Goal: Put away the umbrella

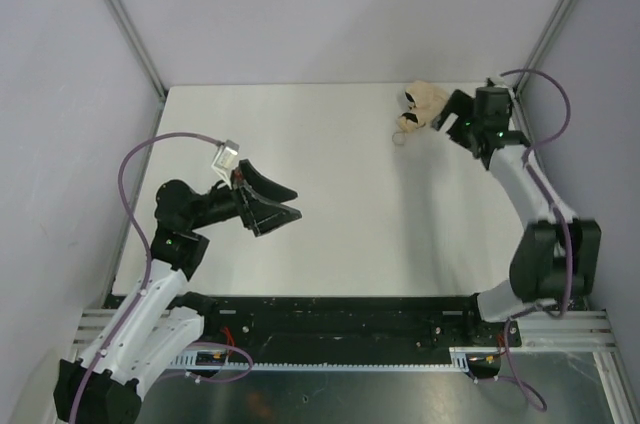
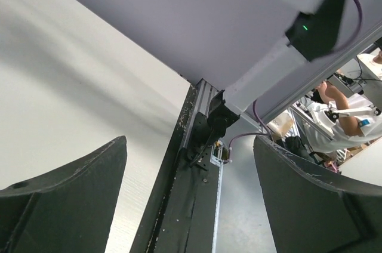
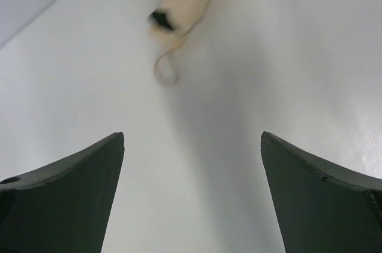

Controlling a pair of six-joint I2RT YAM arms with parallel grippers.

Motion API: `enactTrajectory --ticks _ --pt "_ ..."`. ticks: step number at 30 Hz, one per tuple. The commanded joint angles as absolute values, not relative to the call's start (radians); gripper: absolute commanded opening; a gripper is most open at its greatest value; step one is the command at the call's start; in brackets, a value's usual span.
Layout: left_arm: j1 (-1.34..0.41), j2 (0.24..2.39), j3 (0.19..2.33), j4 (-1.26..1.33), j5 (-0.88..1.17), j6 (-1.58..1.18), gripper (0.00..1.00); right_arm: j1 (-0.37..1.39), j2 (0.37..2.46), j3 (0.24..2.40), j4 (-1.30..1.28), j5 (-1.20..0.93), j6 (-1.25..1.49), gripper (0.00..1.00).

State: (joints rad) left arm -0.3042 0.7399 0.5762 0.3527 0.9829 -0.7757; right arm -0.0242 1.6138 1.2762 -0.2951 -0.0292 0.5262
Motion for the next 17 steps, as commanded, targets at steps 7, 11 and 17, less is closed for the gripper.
enactTrajectory --ticks 7,11,17 --pt "-0.296 0.603 0.610 0.351 0.886 -0.808 0.95 0.536 1.021 1.060 -0.577 0.383 0.405 0.99" --pt "-0.296 0.509 0.595 0.351 0.783 -0.827 0.99 0.615 0.811 1.028 -0.565 0.388 0.392 0.99" --pt "-0.296 0.448 0.629 0.350 0.687 -0.823 1.00 0.625 0.588 1.012 -0.474 0.348 0.271 0.99"
